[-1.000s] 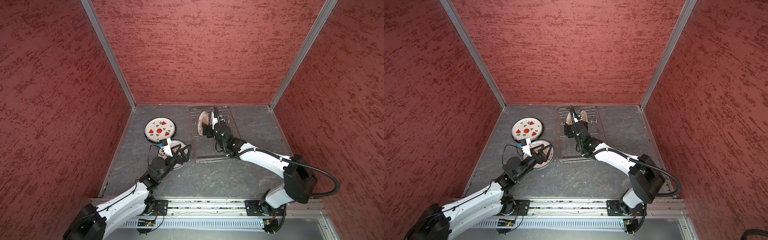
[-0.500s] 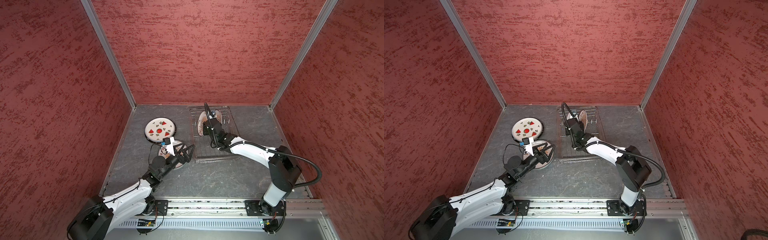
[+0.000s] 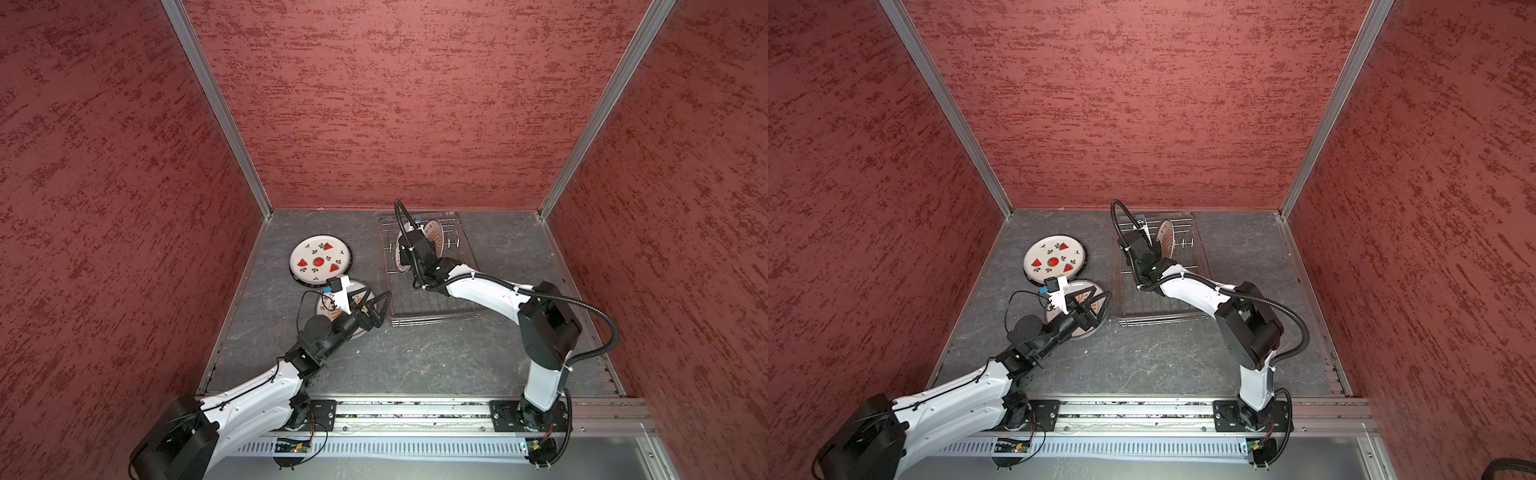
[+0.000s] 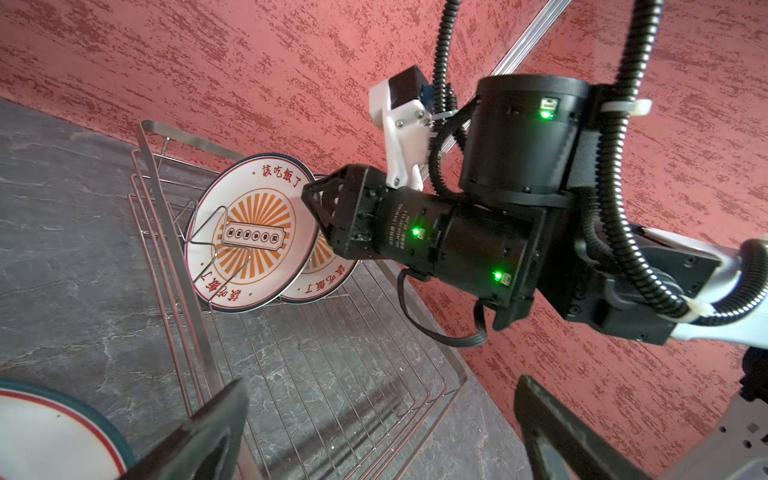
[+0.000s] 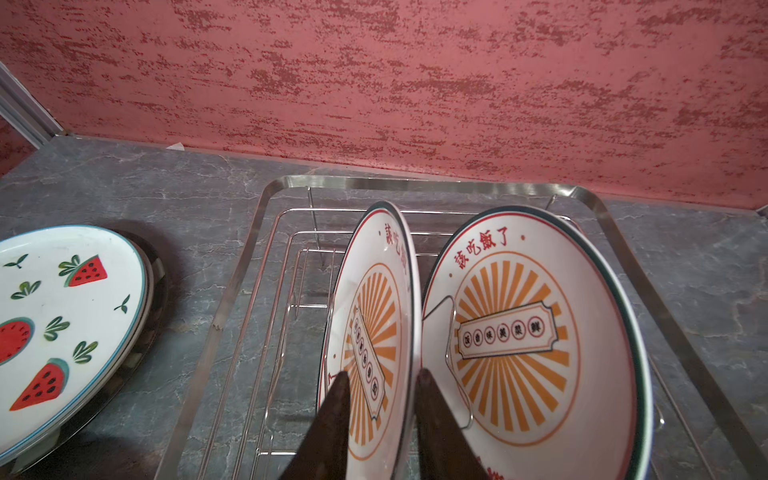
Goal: Unload the plates from the dish rack
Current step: 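Grip the next sunburst plate in the rack with the right gripper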
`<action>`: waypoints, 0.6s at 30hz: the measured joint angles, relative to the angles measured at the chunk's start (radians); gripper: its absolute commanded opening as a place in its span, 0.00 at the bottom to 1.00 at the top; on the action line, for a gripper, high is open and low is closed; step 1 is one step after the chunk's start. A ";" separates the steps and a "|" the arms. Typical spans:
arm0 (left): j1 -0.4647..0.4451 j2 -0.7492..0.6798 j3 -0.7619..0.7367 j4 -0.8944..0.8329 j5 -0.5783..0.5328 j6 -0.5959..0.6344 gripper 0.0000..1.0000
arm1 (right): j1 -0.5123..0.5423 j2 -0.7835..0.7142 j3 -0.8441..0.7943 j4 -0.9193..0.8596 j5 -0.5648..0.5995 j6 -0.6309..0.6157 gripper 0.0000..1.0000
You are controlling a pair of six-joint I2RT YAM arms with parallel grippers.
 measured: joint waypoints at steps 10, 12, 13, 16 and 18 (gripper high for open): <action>-0.010 -0.071 -0.002 -0.046 -0.047 0.015 0.99 | -0.002 0.045 0.056 -0.060 0.029 0.001 0.16; -0.010 -0.076 -0.002 -0.050 -0.054 0.015 0.99 | -0.005 0.058 0.067 -0.069 0.036 0.002 0.16; -0.010 -0.076 -0.002 -0.051 -0.057 0.015 0.99 | -0.005 0.064 0.072 -0.074 0.039 0.002 0.16; -0.010 -0.076 -0.002 -0.056 -0.062 0.015 0.99 | -0.006 0.075 0.075 -0.080 0.048 0.002 0.16; -0.010 -0.076 -0.002 -0.059 -0.066 0.015 0.99 | -0.007 0.078 0.075 -0.084 0.056 0.005 0.15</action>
